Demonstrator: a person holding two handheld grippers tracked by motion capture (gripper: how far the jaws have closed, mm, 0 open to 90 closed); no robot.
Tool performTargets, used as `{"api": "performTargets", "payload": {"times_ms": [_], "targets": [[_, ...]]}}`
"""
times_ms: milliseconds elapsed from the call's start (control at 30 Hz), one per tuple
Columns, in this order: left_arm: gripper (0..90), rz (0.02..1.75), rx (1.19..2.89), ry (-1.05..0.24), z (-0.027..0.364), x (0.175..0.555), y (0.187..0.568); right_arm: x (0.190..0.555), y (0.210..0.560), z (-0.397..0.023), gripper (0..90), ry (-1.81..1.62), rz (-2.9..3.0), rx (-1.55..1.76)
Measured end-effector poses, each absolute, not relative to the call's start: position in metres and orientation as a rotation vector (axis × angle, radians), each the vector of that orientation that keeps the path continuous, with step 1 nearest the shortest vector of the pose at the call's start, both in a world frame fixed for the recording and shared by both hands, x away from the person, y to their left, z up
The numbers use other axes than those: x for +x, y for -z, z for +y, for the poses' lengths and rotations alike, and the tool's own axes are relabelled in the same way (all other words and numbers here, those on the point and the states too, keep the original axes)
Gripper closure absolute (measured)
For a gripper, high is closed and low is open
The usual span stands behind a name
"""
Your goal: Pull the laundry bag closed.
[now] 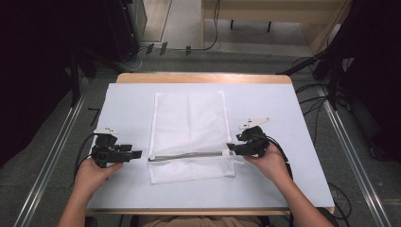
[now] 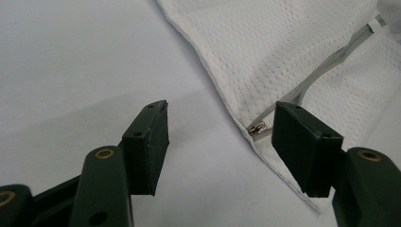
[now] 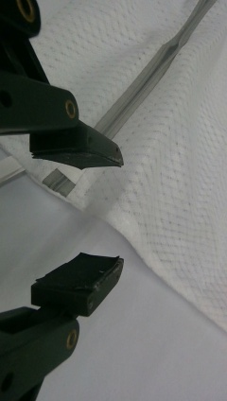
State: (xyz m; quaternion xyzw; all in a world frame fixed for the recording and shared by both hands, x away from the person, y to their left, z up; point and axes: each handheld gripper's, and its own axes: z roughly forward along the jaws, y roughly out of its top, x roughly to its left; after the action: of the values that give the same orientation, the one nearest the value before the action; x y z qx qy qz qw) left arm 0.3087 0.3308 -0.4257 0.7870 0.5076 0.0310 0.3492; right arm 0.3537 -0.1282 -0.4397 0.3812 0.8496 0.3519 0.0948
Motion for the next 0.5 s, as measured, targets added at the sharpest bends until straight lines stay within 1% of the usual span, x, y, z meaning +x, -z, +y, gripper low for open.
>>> {"api": "performTargets", "payload": {"times_ms": [133, 233, 500], "targets": [[39.5, 1.319, 2.046, -0.074, 0.331, 0.309, 0.426, 0.350, 0.439, -0.120, 47.1, -1.054, 2.537, 1.112], [39.7, 1.313, 2.038, -0.070, 0.331, 0.309, 0.426, 0.349, 0.438, -0.116, 49.5, -1.062, 2.548, 1.095], [39.3, 1.264, 2.055, -0.069, 0.330, 0.305, 0.425, 0.345, 0.436, -0.103, 50.7, -1.078, 2.574, 1.059]]}}
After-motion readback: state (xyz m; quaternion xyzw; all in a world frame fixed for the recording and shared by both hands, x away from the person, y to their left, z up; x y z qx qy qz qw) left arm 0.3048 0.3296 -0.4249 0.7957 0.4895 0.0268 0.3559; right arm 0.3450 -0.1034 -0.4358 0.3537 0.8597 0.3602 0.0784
